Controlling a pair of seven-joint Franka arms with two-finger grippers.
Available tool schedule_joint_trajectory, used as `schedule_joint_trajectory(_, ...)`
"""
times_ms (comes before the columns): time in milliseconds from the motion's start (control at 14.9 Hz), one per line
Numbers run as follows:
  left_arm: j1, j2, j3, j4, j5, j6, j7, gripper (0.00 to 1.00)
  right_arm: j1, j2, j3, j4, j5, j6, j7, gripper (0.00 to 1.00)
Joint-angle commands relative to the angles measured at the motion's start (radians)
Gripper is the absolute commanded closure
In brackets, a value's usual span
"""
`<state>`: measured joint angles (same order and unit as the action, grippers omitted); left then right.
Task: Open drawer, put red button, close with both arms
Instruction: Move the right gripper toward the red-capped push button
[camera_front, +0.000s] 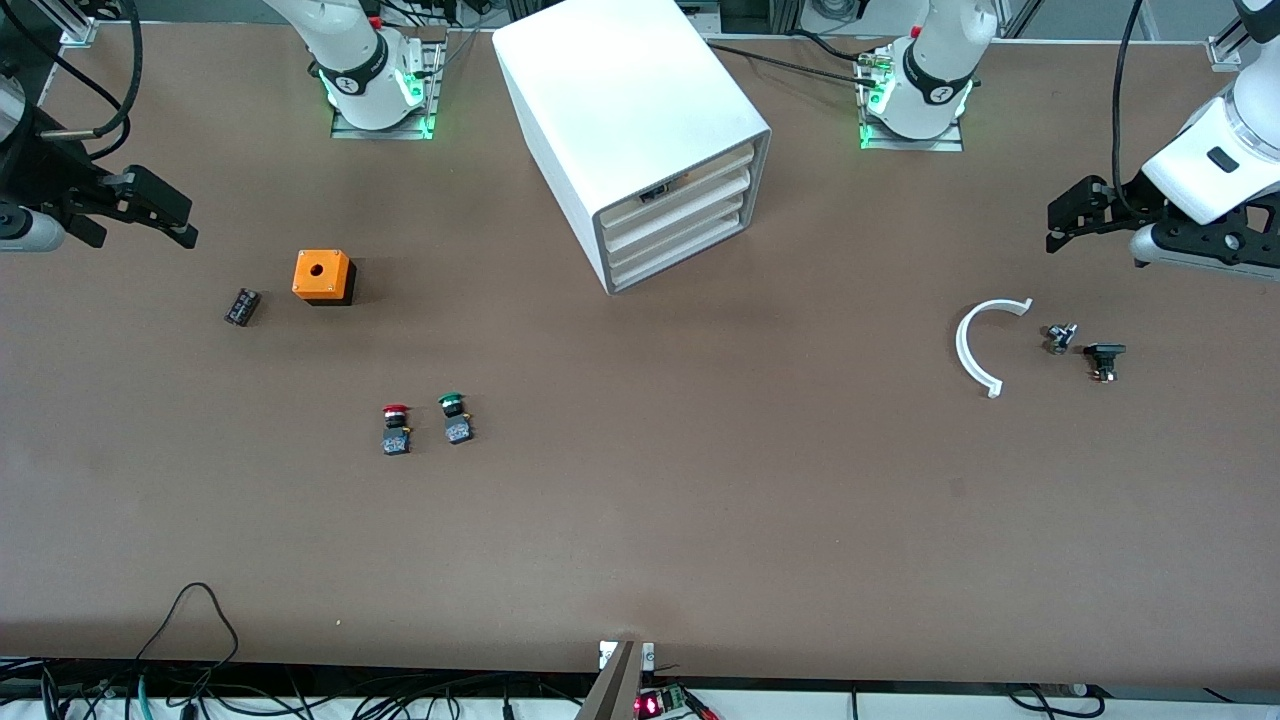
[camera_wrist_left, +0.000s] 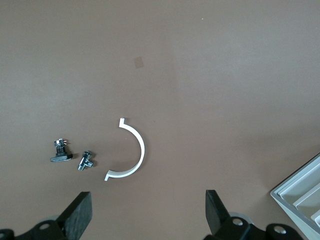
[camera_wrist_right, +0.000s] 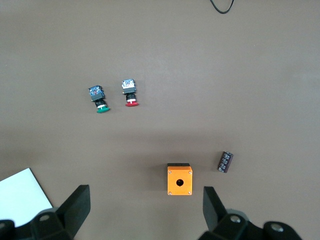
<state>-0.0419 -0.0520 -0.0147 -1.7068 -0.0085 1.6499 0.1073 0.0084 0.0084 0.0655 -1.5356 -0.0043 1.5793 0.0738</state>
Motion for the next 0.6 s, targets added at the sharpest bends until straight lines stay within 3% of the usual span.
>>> schedule_joint_trajectory(0,-0.010,-0.006,0.002,-0.002,0.022,-0.006,-0.008,0.00,-0.007,0.008,0.008,0.019,0.010,-0.027,0.003,0.00)
schedule_joint_trajectory(536,-0.009,-0.006,0.002,-0.002,0.022,-0.009,-0.006,0.00,-0.013,0.041,0.005,-0.007,0.014,-0.045,-0.006,0.00)
